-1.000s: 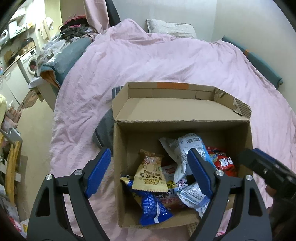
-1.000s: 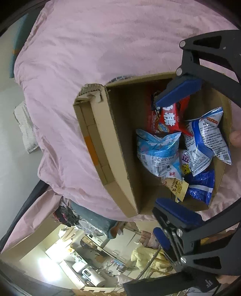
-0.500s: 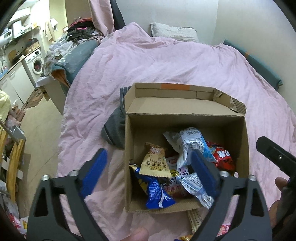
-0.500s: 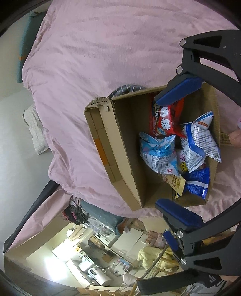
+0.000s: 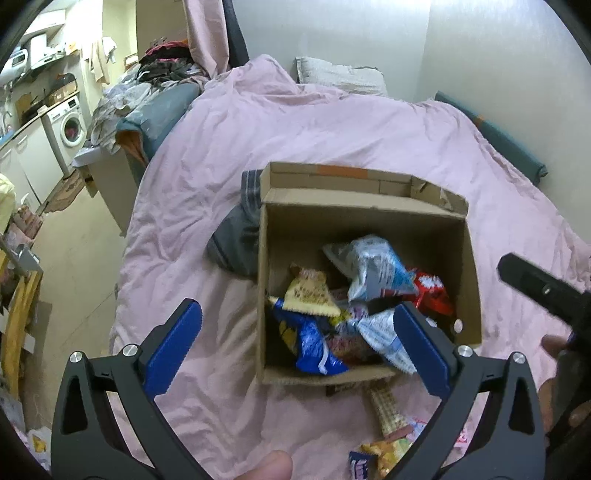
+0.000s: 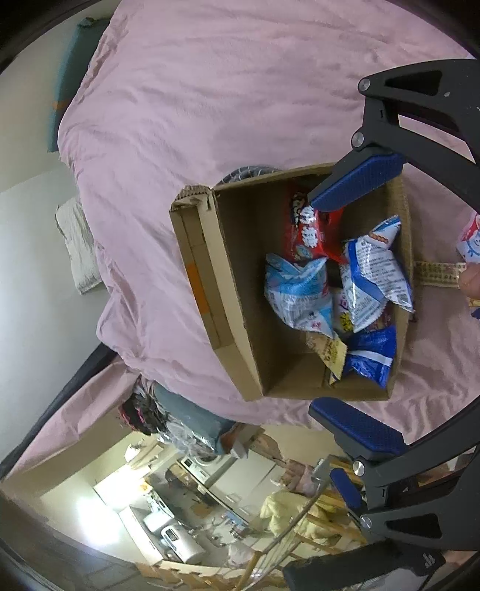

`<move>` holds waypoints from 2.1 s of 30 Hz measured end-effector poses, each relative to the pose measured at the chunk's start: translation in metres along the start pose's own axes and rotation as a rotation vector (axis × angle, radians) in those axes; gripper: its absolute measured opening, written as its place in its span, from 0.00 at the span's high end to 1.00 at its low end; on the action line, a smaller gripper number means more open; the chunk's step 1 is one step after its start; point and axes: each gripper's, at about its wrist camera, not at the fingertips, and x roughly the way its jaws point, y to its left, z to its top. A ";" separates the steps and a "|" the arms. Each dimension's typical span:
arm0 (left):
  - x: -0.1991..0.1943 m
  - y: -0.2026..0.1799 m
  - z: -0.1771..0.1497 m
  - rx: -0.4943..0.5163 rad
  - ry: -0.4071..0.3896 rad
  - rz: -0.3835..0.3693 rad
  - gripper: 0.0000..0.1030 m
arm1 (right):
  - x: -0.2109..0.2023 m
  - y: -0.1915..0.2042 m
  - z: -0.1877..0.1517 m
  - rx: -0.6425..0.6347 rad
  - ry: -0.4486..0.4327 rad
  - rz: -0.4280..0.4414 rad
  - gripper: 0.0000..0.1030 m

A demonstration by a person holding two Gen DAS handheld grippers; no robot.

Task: Organize snacks
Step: 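Move both tools back toward the remaining snacks beside the box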

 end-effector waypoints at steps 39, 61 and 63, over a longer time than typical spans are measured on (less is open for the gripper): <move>0.011 0.038 -0.099 -0.099 0.180 0.021 0.01 | -0.020 -0.076 -0.118 0.182 0.330 -0.139 0.00; 0.022 0.028 -0.111 -0.076 0.265 -0.022 0.01 | 0.069 -0.070 -0.152 -0.077 0.650 -0.376 0.29; 0.022 0.028 -0.111 -0.074 0.263 -0.021 0.01 | 0.077 -0.061 -0.154 -0.122 0.674 -0.362 0.27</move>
